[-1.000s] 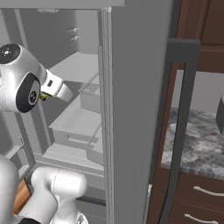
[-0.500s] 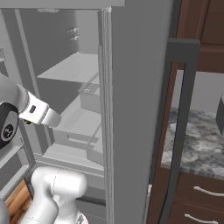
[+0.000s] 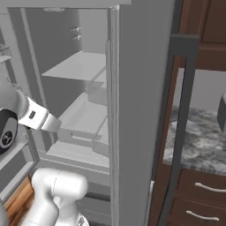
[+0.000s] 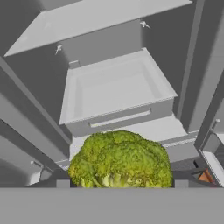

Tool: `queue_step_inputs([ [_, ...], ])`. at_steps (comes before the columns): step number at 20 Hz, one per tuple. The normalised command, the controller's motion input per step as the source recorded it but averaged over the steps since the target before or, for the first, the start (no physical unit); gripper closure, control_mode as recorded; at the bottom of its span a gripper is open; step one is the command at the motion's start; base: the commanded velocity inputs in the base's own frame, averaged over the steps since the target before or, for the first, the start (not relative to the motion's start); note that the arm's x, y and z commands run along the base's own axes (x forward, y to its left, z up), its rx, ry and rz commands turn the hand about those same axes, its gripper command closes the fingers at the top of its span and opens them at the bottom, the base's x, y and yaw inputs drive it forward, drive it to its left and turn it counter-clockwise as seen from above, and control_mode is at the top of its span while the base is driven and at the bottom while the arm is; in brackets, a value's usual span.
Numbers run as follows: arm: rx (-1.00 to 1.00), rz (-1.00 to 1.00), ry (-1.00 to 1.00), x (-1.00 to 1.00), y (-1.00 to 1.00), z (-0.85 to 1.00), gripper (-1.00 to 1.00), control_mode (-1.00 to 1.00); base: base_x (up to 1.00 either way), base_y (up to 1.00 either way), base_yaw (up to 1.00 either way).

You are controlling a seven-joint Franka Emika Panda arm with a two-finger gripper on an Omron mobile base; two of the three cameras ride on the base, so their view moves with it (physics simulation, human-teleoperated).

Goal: Gather the broccoli and squash from the fridge and place them on a tray on the dining counter. Then gather the chicken drumsticks from the fridge and place them on the other tray.

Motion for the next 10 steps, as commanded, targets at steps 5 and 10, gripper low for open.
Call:
queue_step_inputs([
  [5, 0.00, 0.00, 0.00, 0.00, 0.00, 0.00, 1.00, 1.00, -0.88, 0.08, -0.01],
  [10, 0.00, 0.00, 0.00, 0.00, 0.00, 0.00, 1.00, 1.00, -0.97, -0.20, -0.01],
])
